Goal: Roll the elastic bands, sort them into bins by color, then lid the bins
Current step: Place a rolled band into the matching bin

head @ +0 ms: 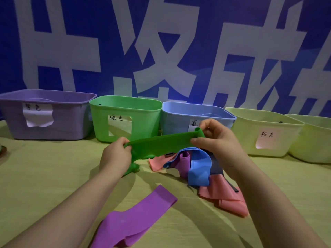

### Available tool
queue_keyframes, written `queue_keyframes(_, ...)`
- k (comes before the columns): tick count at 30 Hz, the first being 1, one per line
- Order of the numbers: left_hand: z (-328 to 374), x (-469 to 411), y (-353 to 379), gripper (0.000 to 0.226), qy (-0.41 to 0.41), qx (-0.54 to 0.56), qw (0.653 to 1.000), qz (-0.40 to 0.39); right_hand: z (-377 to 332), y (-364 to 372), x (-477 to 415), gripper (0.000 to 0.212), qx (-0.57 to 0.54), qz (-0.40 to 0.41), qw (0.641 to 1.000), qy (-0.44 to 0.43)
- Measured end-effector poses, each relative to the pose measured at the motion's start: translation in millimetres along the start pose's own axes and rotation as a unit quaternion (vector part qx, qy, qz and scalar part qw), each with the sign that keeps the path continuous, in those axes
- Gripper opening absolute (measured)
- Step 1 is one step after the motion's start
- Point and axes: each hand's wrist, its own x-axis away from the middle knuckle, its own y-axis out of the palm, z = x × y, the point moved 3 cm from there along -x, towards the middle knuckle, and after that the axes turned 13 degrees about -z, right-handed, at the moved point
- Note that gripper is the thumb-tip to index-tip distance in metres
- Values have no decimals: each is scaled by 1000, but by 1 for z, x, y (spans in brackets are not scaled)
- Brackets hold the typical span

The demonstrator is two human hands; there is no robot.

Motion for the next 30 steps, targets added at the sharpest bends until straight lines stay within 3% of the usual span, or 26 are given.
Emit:
queue_keyframes(4, -8, -2, -1, 26, -47, -5, 999, -23, -4, 0, 2, 23, 32, 30, 999, -30)
queue_keyframes(6, -3, 1, 0, 36, -24, -10, 999, -35, -6, 1, 3, 23, 65, 51, 996, -44)
queue_keyframes(10, 32, 30, 2, 43, 197, 21, 980, 13, -2, 10, 3, 32, 209, 63, 974, -58)
queue_keyframes(12, 52, 50, 5, 34, 315, 76, 946, -3, 3, 19, 3, 34, 265, 45, 961, -67)
queue_keyframes(14, 61, 64, 8, 29, 373, 143, 915, -53, 6, 29, 4, 31, 314, 16, 946, -73)
queue_keyframes(18, 63, 65, 12, 20, 348, 247, 895, -131, 7, 42, 6, 29, 366, -16, 927, -75)
queue_keyframes(23, 58, 56, 10, 32, 316, 235, 910, -132, 7, 44, 6, 37, 401, -26, 913, -69)
queue_keyframes(30, 58, 55, 11, 29, 304, 253, 904, -160, 7, 39, 6, 33, 387, -15, 919, -75)
